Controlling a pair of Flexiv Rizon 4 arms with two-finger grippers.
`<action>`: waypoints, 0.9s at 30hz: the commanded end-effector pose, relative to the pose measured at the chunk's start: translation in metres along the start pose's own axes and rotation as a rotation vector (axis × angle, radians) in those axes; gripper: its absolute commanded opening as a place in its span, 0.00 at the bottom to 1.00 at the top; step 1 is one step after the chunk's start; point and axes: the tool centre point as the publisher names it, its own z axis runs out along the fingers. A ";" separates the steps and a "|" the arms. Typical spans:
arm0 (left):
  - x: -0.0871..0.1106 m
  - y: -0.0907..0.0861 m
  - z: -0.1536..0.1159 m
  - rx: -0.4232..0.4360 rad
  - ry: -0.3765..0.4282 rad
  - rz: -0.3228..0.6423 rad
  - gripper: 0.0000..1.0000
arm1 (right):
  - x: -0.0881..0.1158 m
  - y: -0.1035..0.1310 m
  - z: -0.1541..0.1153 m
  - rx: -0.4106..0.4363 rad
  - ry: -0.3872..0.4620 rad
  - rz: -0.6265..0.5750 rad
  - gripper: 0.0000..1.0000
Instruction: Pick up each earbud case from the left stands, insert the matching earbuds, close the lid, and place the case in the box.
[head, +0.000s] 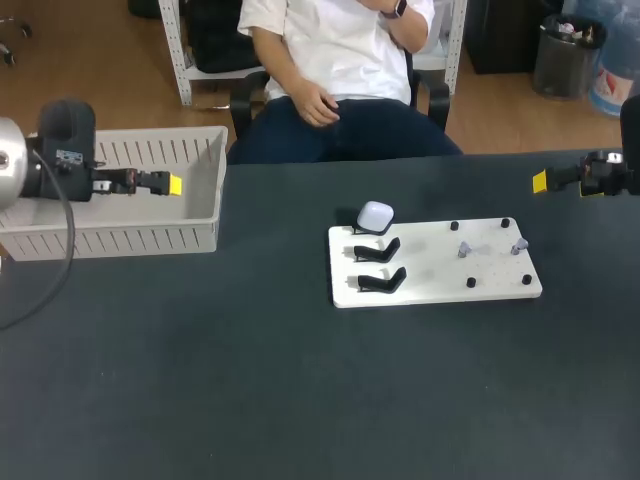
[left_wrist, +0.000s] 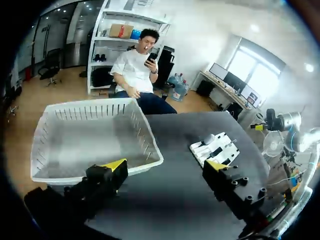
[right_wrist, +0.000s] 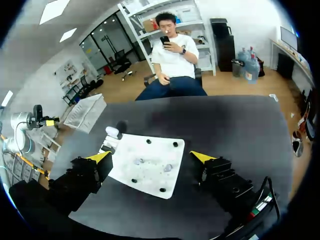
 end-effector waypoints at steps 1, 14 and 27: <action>0.002 -0.002 0.011 0.167 -0.105 0.133 1.00 | 0.000 0.000 0.000 0.001 0.000 0.000 1.00; -0.008 -0.052 0.040 0.531 -0.184 0.678 1.00 | 0.000 0.000 0.000 0.001 0.000 0.000 1.00; -0.006 -0.084 0.074 0.651 -0.135 0.955 1.00 | 0.000 0.000 0.000 0.001 0.000 0.000 1.00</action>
